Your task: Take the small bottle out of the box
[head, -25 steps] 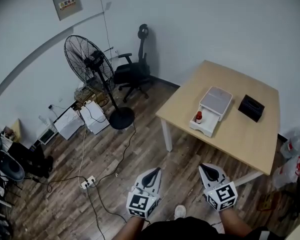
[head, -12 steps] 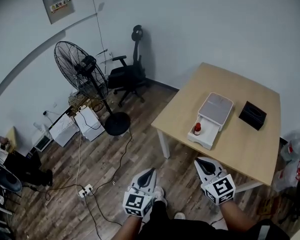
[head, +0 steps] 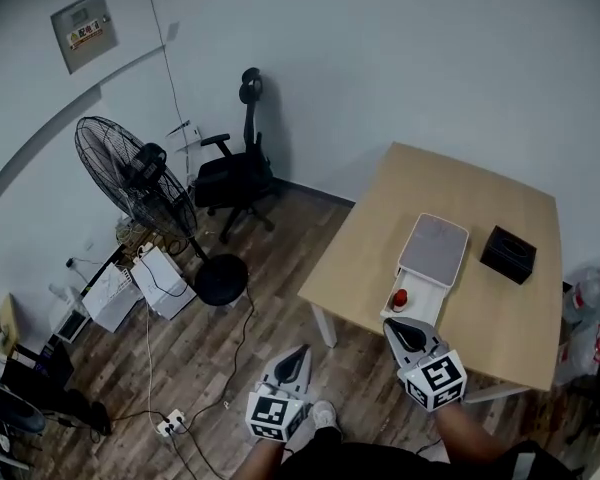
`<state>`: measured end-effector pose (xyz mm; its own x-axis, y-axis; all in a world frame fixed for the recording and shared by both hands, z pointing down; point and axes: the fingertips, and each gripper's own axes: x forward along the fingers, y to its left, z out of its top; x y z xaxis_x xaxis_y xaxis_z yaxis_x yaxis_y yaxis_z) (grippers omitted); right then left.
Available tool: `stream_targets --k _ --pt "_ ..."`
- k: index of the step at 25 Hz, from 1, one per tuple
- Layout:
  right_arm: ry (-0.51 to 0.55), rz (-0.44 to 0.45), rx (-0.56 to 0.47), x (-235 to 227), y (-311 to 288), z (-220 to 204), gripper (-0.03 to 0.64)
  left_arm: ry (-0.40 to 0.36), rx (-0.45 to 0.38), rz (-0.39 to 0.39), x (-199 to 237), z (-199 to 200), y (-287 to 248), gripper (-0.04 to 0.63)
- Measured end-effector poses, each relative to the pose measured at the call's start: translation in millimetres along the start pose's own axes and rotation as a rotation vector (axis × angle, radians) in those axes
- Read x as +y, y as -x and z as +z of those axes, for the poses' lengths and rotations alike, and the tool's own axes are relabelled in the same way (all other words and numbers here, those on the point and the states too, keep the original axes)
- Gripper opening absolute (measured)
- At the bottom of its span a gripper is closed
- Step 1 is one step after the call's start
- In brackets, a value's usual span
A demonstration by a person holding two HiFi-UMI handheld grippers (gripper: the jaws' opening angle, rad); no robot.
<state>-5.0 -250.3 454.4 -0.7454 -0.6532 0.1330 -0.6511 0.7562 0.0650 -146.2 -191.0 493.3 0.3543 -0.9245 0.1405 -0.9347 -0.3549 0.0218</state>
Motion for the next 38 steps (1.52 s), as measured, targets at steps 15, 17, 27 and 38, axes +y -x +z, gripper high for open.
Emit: stream_targets --k 15,17,27,38 --pt "0.001 -0.192 0.018 -67.9 -81.5 6.4 0.012 -0.061 0.015 -0.154 81.6 13.0 -94.1 0.014" --pt "0.002 -0.217 0.031 -79.3 -82.6 1.7 0.012 -0.059 0.015 -0.171 83.1 11.7 -103.2 0.014" --pt "-0.03 -0.273 0.081 -115.0 -78.3 -22.7 0.021 -0.04 0.047 -0.219 76.6 0.5 -145.4 0.014" --pt "-0.044 -0.288 0.109 -143.0 -76.9 -56.3 0.462 0.0 0.097 -0.209 56.9 -17.3 -166.6 0.014"
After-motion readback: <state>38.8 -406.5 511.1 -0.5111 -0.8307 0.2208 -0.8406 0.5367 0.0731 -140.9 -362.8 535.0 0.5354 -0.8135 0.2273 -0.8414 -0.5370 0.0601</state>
